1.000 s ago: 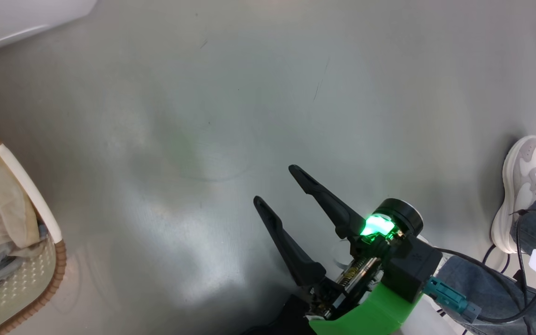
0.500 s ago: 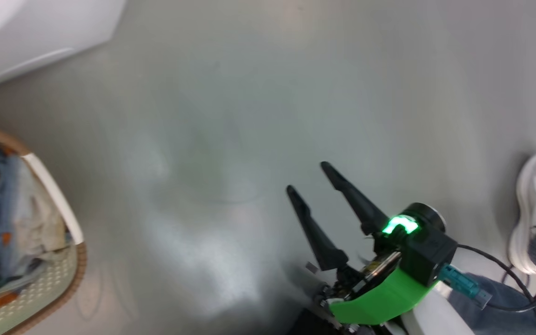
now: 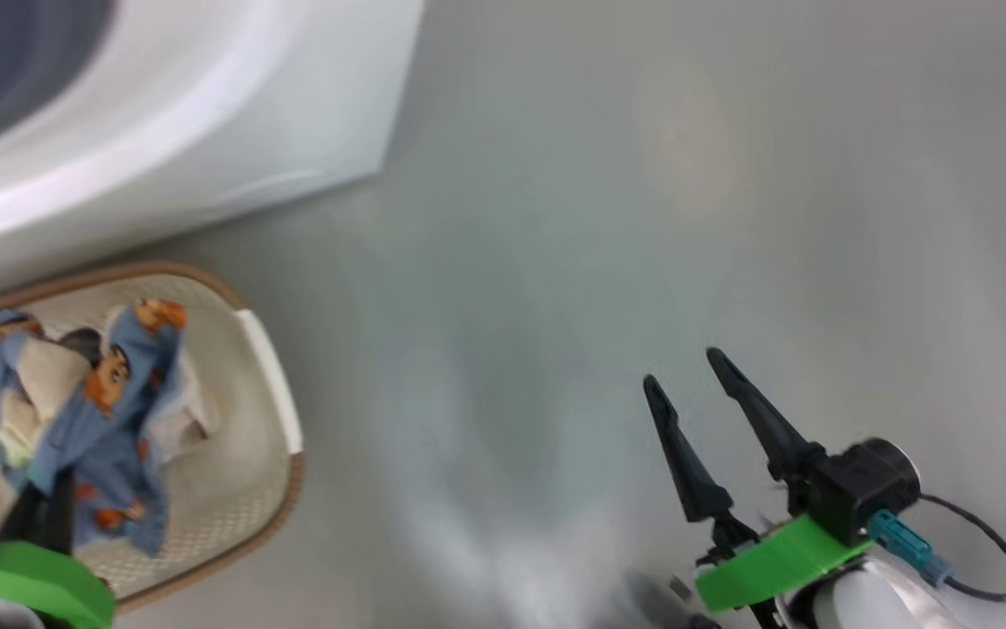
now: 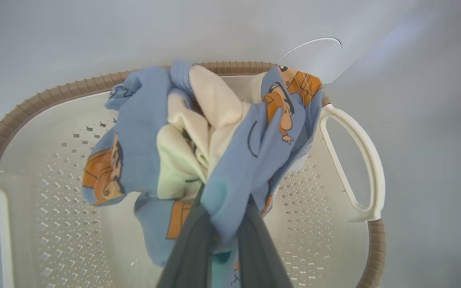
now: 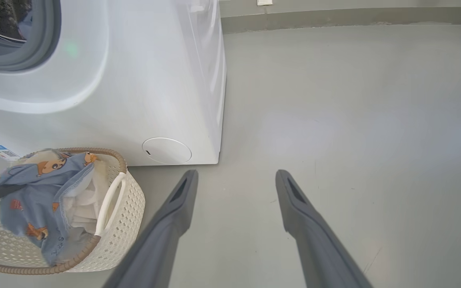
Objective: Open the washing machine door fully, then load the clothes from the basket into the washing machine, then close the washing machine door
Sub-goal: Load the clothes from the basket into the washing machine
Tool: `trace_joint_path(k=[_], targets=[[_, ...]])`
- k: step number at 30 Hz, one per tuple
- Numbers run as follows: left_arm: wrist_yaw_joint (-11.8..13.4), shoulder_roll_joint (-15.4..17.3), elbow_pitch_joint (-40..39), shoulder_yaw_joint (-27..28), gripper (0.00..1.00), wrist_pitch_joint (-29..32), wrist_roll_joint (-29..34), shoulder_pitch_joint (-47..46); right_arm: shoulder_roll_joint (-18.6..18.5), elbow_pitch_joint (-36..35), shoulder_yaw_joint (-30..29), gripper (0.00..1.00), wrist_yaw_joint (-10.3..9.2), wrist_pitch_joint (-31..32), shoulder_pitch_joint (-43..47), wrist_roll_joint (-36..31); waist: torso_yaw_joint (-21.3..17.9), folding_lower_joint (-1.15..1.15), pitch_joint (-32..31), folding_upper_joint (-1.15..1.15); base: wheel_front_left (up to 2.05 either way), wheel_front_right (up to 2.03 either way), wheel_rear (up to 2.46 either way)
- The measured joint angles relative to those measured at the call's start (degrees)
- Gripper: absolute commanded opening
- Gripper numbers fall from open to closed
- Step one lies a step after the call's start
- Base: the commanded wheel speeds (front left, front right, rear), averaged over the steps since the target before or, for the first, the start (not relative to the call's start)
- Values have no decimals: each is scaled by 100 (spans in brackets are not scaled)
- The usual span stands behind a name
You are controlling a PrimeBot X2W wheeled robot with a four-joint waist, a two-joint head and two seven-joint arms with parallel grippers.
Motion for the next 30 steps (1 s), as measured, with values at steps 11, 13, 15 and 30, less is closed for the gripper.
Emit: trace_joint_path(k=[11, 13, 15, 30], targets=[[276, -806, -934, 368, 0, -69, 250, 975, -9, 302, -583, 100, -1, 0, 645, -260, 726, 0, -1246, 0, 0, 0, 0], [336, -948, -1169, 483, 0, -69, 404, 1224, -5, 341, -619, 100, -1, 0, 766, -308, 840, 0, -1487, 0, 0, 0, 0], [397, -1100, -1383, 592, 0, -69, 526, 1481, -2, 378, -687, 100, -1, 0, 886, -347, 949, 0, -1729, 0, 0, 0, 0], [522, -1997, -2340, 1210, 0, -69, 1330, 2494, -4, 580, -1095, 100, -1, 1, 1513, -541, 1740, 0, -3296, 0, 0, 0, 0]])
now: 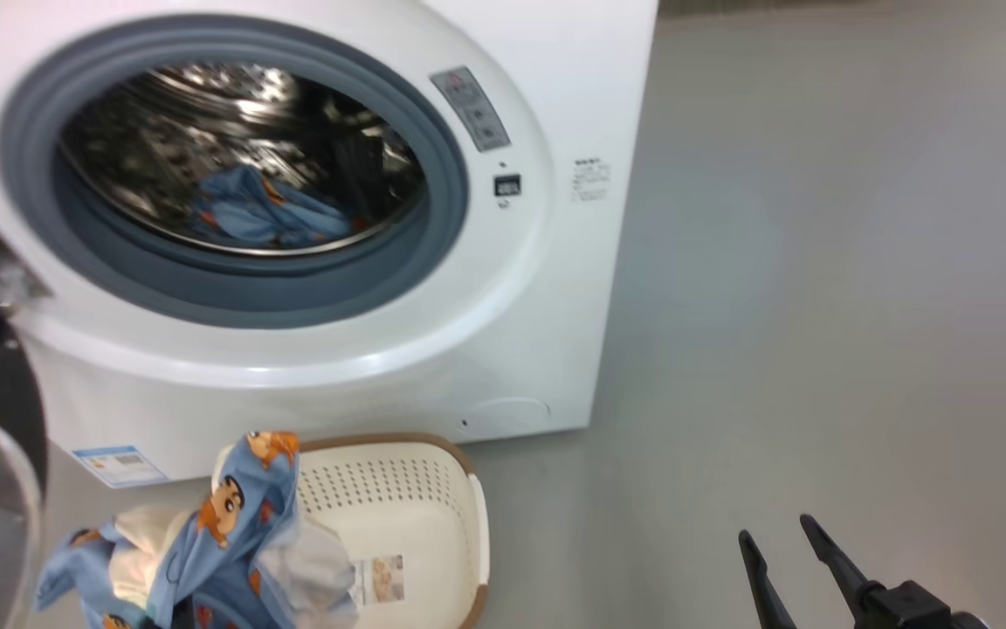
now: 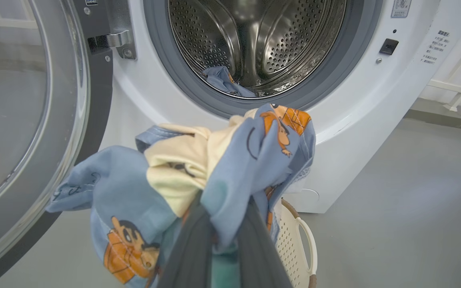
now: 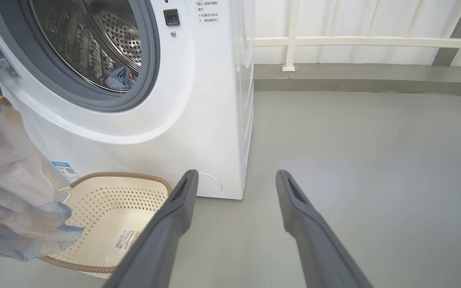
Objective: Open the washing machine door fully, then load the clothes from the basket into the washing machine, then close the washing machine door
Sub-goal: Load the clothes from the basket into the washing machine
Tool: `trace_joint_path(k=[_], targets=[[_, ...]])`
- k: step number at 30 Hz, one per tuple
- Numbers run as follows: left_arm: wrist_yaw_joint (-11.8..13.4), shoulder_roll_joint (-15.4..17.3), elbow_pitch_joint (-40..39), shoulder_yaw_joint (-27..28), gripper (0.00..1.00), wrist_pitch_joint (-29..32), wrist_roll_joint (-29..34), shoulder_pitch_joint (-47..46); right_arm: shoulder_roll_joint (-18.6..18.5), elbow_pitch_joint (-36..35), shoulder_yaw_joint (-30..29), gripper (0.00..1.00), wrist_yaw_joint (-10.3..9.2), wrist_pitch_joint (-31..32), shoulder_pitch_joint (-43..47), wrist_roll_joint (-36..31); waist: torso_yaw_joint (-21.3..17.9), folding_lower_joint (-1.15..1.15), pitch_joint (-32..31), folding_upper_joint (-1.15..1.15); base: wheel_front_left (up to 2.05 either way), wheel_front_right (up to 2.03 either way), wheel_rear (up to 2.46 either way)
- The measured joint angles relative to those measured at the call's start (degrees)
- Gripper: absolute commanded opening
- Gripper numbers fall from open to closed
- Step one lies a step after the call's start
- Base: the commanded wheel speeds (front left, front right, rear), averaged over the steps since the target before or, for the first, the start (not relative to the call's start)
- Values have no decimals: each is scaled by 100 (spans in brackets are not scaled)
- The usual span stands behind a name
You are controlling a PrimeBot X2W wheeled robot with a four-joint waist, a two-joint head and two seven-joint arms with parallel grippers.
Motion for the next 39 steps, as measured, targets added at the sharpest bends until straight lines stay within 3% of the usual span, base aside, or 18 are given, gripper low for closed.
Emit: trace_joint_path(k=[16, 39], targets=[[-16, -134, -196, 126, 0, 0, 316, 164, 3, 3, 2, 100, 0, 0, 20, -4, 447, 0, -525, 0, 0, 0, 0], [-19, -193, -301, 153, 0, 0, 321, 233, 2, -20, 75, 100, 1, 0, 20, 2, 308, 0, -514, 0, 0, 0, 0]])
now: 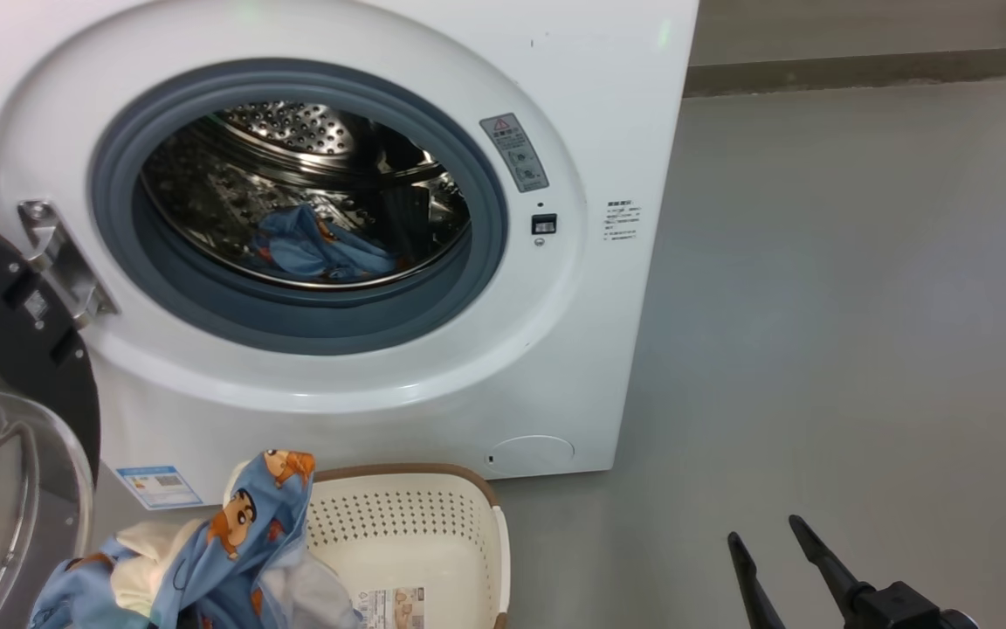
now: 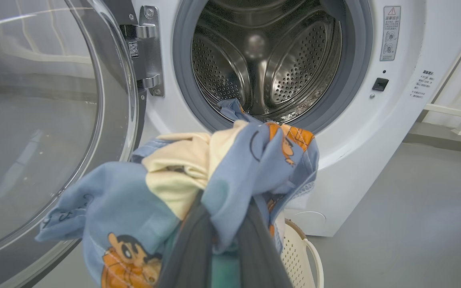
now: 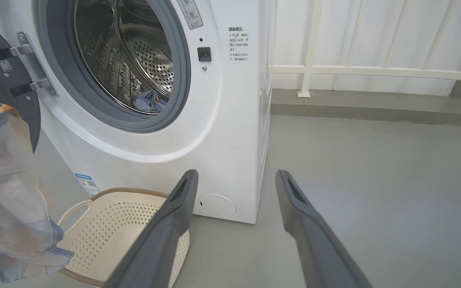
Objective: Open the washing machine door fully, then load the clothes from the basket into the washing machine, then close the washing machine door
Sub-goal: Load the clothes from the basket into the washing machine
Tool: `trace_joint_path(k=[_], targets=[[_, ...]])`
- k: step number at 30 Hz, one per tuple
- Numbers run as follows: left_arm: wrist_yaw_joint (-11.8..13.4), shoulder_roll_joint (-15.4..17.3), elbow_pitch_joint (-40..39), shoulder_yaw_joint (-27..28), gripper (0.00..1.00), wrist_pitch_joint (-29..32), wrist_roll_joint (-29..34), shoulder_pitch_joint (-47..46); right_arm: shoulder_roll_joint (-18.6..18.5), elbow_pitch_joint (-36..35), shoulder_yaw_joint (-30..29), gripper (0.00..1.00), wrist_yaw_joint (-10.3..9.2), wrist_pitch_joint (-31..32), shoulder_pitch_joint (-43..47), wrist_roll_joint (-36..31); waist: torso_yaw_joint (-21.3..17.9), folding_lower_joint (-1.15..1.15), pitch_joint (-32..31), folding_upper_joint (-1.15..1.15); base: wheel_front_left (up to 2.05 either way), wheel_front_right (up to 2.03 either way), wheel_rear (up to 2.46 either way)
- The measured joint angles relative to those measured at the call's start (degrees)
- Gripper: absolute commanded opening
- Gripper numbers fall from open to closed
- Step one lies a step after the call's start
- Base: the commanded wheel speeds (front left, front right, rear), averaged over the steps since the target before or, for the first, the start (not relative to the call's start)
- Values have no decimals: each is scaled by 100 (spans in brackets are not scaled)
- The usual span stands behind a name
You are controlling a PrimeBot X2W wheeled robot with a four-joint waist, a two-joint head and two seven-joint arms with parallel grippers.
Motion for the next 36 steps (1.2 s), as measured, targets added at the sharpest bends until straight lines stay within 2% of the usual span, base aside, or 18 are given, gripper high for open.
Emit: trace_joint_path(k=[7, 13, 16, 22, 31, 36], targets=[[-8, -48, 76, -14, 0, 0, -58, -177, -1, -80, 227, 100, -1, 0, -25, 35, -282, 0, 102, 0, 0, 0, 0], [-51, -54, 258, 80, 0, 5, -192, -1016, -3, -207, 394, 100, -1, 0, -70, 222, -624, 0, 320, 0, 0, 0, 0], [-58, 73, 505, 146, 0, 67, -243, -1406, -2, -267, 516, 100, -1, 0, -70, 341, -832, 0, 448, 0, 0, 0, 0], [-104, 466, 1009, 420, 0, 124, -287, -2192, -7, -478, 872, 100, -1, 0, -85, 506, -1301, 0, 767, 0, 0, 0, 0], [-155, 1327, 1726, 815, 0, 215, -308, -3405, -8, -838, 1396, 100, -1, 0, -214, 834, -2016, 0, 1453, 0, 0, 0, 0], [-200, 1693, 2201, 944, 0, 272, -312, -4136, -14, -971, 1604, 100, -1, 0, -214, 1022, -2364, 0, 1878, 0, 0, 0, 0]])
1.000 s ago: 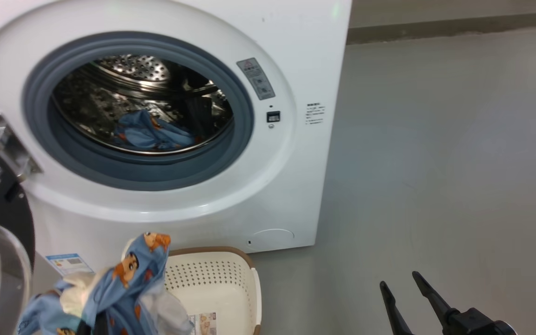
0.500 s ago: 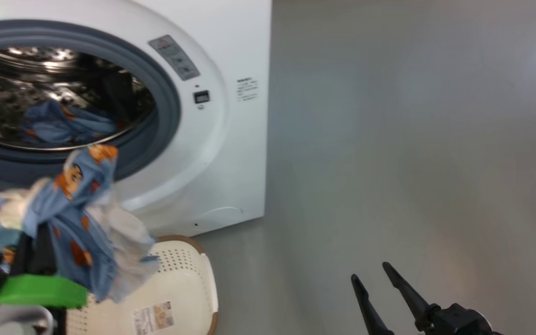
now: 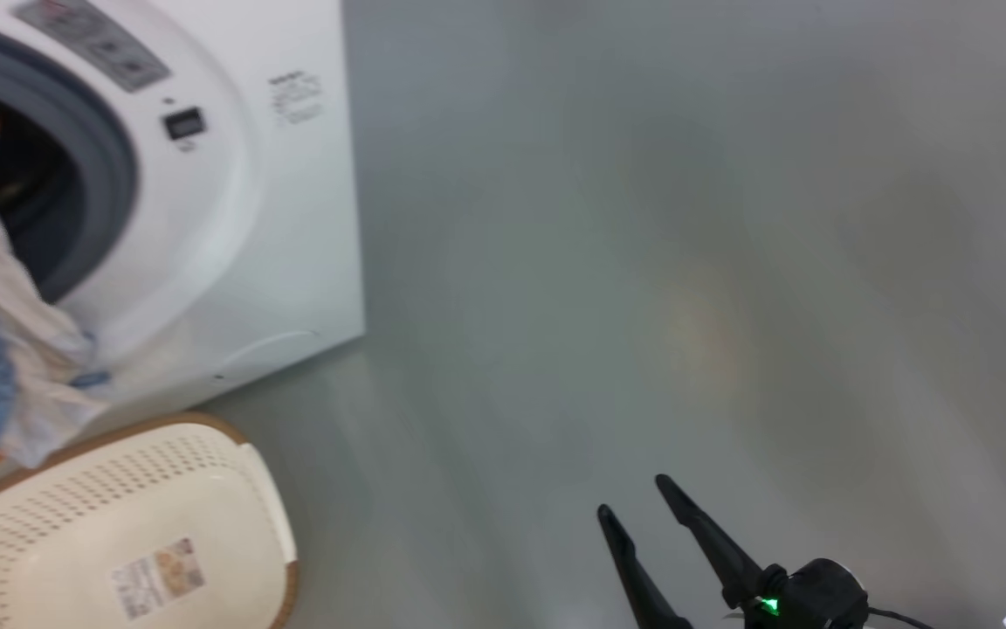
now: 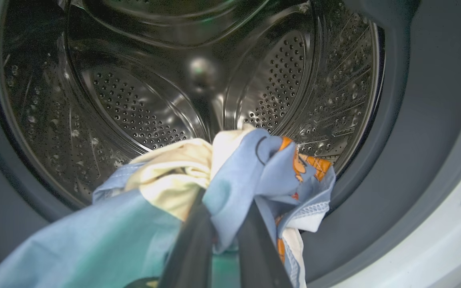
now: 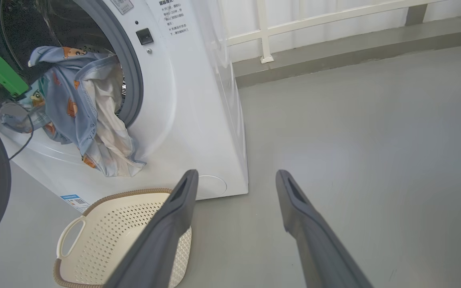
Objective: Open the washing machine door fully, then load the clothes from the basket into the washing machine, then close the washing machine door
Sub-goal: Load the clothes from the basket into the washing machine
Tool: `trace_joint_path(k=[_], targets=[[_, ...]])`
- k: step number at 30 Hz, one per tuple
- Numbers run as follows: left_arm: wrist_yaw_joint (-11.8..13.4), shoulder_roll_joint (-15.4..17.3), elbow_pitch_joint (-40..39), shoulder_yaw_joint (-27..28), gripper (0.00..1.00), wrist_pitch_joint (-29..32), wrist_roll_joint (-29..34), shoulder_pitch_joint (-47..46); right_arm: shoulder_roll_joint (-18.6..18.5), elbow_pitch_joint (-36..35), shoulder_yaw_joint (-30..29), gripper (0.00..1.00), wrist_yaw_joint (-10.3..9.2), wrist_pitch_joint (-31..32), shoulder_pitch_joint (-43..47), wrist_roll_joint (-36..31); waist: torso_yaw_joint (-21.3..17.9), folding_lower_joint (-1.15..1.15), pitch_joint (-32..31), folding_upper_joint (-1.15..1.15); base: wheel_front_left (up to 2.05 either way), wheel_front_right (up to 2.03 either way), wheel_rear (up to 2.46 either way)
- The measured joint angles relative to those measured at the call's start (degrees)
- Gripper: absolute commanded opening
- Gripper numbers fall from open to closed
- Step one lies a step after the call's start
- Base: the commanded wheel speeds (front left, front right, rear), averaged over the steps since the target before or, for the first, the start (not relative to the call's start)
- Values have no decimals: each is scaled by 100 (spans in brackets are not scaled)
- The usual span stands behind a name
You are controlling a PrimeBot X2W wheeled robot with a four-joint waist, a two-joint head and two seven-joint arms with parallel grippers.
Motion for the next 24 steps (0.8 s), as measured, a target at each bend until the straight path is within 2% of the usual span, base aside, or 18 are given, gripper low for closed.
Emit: trace_joint_path(k=[7, 13, 24], targets=[[-44, 410, 758, 115, 0, 23, -20, -822, 13, -141, 259, 100, 0, 0, 7, 42, -431, 0, 523, 0, 0, 0, 0], [-124, 944, 1551, 175, 0, 67, -27, -1390, 25, -258, 514, 100, 0, 0, 41, 42, -830, 0, 900, 0, 0, 0, 0], [-313, 1666, 1897, 185, 0, 250, -98, -2675, 45, -428, 725, 100, 0, 0, 170, 29, -1165, 0, 1475, 0, 0, 0, 0]])
